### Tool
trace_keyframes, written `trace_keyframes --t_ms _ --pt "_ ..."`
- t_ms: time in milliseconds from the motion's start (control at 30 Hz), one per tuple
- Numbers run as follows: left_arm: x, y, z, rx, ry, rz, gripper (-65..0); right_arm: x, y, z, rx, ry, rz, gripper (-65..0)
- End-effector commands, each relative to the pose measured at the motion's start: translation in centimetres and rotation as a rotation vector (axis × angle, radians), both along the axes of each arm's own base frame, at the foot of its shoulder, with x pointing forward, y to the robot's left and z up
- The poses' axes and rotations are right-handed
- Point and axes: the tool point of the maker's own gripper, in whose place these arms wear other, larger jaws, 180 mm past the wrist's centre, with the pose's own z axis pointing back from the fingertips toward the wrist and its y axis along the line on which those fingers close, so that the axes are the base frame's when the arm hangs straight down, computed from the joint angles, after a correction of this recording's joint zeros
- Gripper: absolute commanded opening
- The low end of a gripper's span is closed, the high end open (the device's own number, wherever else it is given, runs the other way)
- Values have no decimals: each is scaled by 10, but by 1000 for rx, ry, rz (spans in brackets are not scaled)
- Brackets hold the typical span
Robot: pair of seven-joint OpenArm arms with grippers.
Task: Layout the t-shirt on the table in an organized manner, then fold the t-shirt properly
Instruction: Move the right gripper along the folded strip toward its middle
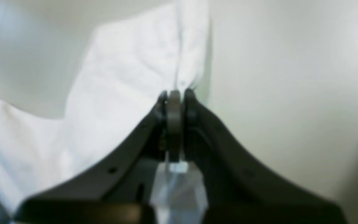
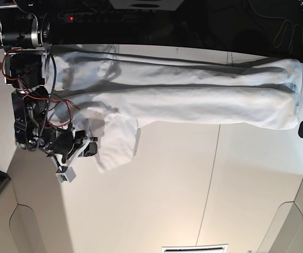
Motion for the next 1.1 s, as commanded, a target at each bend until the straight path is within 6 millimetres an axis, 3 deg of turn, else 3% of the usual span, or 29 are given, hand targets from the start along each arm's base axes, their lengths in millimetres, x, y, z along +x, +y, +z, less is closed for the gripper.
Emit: trace_keyframes --t_ms 0,167,267,667,933,1000,1067 --pt "9 9 22 28 -63 2 -377 19 5 35 21 -92 17 -650" --pt "9 9 22 27 -64 2 -377 -5 29 73 54 -123 121 -650" --pt "9 9 22 28 -63 2 -377 -31 47 78 87 -126 182 -650" --pt "9 10 22 28 -63 2 -377 -166 113 53 145 -23 397 -650" --pt "9 9 22 27 -63 2 -377 -203 118 33 167 70 408 -647" --pt "9 9 22 27 -64 2 -377 -210 120 32 176 76 422 -507" --pt "9 10 22 27 -67 5 -377 -214 125 34 200 80 434 -429"
